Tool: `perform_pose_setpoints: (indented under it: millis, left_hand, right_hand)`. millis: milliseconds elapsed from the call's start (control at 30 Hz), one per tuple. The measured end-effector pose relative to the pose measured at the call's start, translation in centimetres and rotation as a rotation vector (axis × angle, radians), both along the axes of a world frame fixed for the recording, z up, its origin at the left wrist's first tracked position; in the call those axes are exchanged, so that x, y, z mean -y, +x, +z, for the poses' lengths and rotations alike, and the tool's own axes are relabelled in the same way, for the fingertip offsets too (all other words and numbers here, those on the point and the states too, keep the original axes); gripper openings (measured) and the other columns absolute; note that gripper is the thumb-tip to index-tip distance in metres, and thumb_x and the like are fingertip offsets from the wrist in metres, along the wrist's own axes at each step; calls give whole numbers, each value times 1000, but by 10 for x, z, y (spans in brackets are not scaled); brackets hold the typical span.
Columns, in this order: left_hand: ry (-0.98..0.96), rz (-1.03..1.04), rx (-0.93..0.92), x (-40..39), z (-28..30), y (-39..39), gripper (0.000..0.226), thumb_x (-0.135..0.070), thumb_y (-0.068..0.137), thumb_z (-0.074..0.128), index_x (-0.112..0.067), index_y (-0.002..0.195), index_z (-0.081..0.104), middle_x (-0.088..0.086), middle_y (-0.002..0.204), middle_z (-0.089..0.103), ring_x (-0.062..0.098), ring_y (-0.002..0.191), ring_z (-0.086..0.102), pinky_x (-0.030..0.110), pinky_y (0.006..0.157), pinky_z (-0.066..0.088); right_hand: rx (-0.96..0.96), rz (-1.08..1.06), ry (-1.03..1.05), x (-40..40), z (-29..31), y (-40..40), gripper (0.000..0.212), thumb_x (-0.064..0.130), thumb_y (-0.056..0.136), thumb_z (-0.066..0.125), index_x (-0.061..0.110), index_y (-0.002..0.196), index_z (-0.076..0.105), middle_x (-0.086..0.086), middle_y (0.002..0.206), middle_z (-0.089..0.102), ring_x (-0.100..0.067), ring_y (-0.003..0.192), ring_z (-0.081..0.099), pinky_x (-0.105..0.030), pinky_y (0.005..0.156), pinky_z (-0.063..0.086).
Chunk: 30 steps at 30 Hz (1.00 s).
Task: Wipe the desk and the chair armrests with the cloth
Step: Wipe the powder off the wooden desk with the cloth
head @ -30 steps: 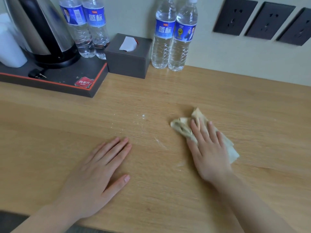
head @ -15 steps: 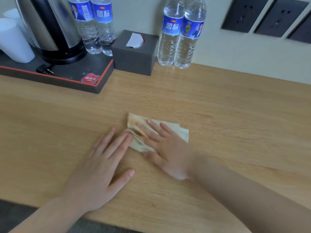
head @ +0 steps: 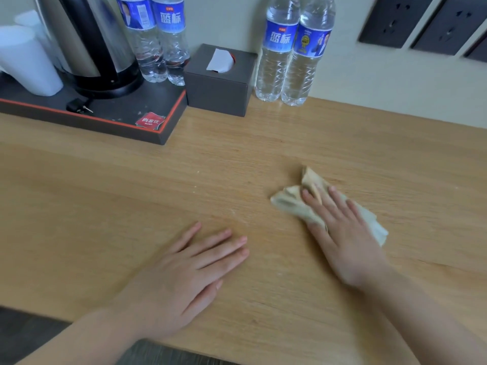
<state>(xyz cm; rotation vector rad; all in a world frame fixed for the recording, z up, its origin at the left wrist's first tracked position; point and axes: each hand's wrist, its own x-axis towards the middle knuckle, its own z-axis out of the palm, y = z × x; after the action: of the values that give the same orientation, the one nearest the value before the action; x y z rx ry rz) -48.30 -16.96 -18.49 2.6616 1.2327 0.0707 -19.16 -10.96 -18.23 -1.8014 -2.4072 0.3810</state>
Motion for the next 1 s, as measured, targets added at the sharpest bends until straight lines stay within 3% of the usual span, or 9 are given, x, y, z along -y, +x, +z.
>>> perform_pose_setpoints:
  millis: [100,200,333,467,567,667,733,867,1000]
  left_hand:
    - [-5,97,11,3,-1,-9,52,-43,101,25,-32,150,15,-16,158,12,4,145,6,40,115,6]
    - [-12,212,26,5,-2,-22,54,-53,99,19,-35,150,13,-16,158,11,3,145,1,38,115,3]
    - [-38,351,60,3,-4,-43,61,-62,93,13,-38,148,9,-21,157,3,-1,143,-6,35,117,-2]
    - [-48,396,56,1,-4,-54,64,-65,91,13,-39,149,7,-23,157,1,0,144,-6,38,118,2]
    - [-66,422,69,1,-3,-63,65,-67,90,13,-40,149,7,-23,157,2,0,144,-6,41,119,5]
    - [-55,450,61,1,-4,-79,65,-68,89,11,-41,148,5,-24,156,1,-1,143,-7,39,119,4]
    - [-52,479,69,3,-3,-87,67,-68,88,11,-40,149,6,-23,157,2,-1,143,-6,39,119,3]
    - [-27,499,83,3,-4,-91,68,-65,89,15,-34,150,12,-20,157,7,1,144,-4,43,119,9]
    - [1,518,98,2,-6,-88,70,-63,88,19,-30,150,15,-18,157,10,1,144,-2,41,119,9]
  right_hand:
    - [51,-152,-3,-40,-5,-24,54,45,98,13,37,150,0,11,159,-6,-14,145,-13,-37,118,-6]
    - [81,-138,-18,-59,-9,-60,55,45,98,13,36,150,-1,8,160,-8,-20,145,-13,-41,118,-6]
    - [50,104,-20,-45,-3,-92,55,43,99,15,34,151,-2,6,160,-9,-21,145,-16,-41,117,-9]
    - [52,417,-25,16,0,-69,57,45,97,16,37,150,-5,12,159,-11,-15,144,-21,-38,117,-13]
    - [64,459,-40,45,0,-31,57,45,96,19,40,149,-1,17,159,-5,-10,145,-14,-34,115,-10]
    - [65,339,-12,41,2,-9,56,46,96,19,43,149,2,20,158,-1,-8,145,-8,-33,116,-6]
    - [41,165,-4,19,3,-13,52,48,97,9,46,147,-4,21,156,-7,-8,144,-14,-33,117,-7]
    - [67,-161,14,-38,-6,-67,54,43,98,11,36,150,-5,9,159,-11,-18,145,-17,-39,118,-7]
    - [52,-143,6,-56,-14,-138,56,43,98,12,32,151,-5,5,159,-11,-23,144,-18,-42,116,-11]
